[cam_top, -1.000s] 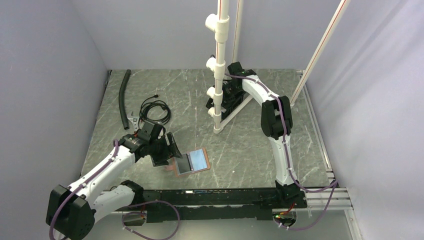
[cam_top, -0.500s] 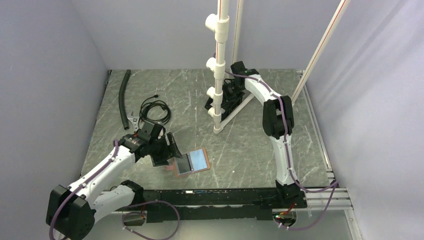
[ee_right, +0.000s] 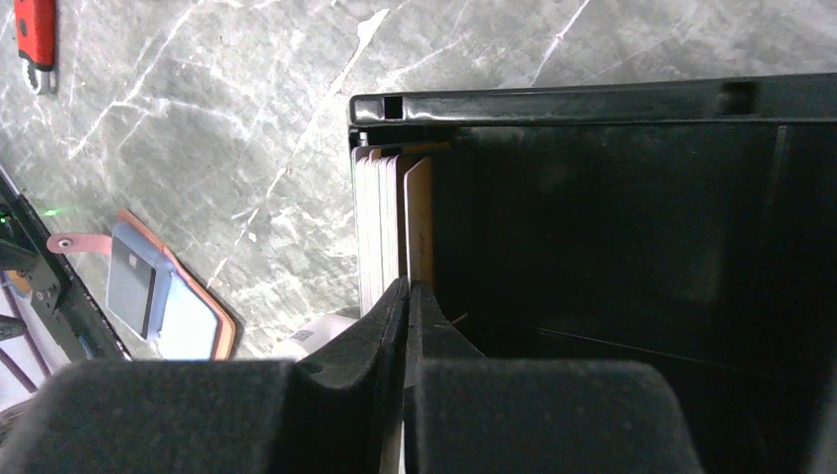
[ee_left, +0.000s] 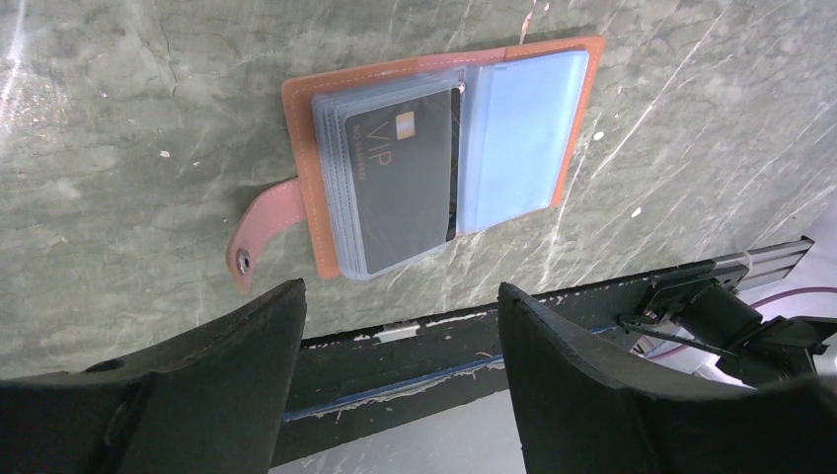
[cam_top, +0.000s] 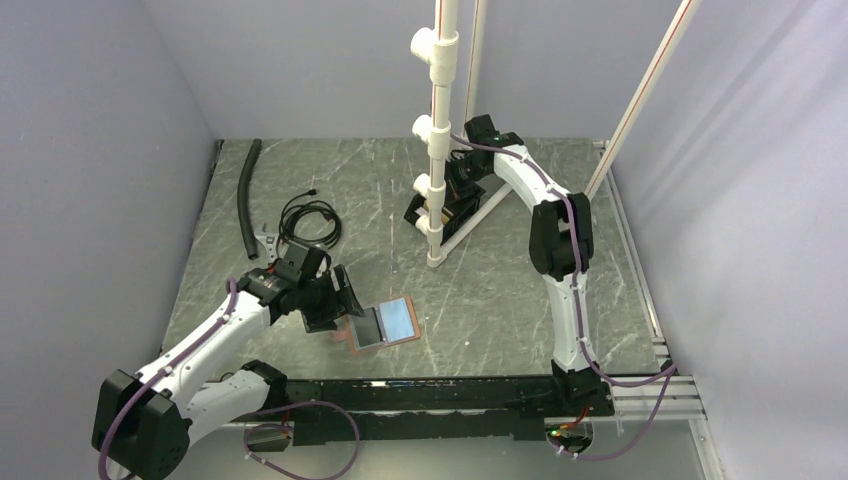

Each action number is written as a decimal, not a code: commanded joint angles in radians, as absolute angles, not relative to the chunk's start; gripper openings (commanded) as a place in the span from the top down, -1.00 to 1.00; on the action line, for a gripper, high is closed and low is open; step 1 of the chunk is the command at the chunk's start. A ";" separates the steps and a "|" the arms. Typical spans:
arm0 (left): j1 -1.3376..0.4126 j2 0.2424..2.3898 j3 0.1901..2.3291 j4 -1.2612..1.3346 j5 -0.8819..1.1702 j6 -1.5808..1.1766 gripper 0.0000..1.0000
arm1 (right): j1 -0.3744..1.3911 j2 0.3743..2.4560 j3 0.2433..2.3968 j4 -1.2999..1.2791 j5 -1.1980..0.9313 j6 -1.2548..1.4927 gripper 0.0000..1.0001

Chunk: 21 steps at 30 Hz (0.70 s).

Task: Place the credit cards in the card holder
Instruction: Pick up the credit card from the storage box.

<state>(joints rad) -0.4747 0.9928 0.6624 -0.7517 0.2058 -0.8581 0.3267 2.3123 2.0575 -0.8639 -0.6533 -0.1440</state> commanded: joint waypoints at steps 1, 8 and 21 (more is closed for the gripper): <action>-0.471 0.993 0.681 -0.735 0.220 -0.845 -0.53 | 0.330 2.213 2.072 -0.821 -0.636 -0.124 0.96; -0.471 0.990 0.681 -0.730 0.219 -0.849 -0.53 | 0.331 2.167 2.060 -0.789 -0.592 -0.092 1.00; -0.471 0.939 0.704 -0.631 0.337 -0.854 -0.58 | 0.295 1.682 1.566 -0.677 0.094 0.459 1.00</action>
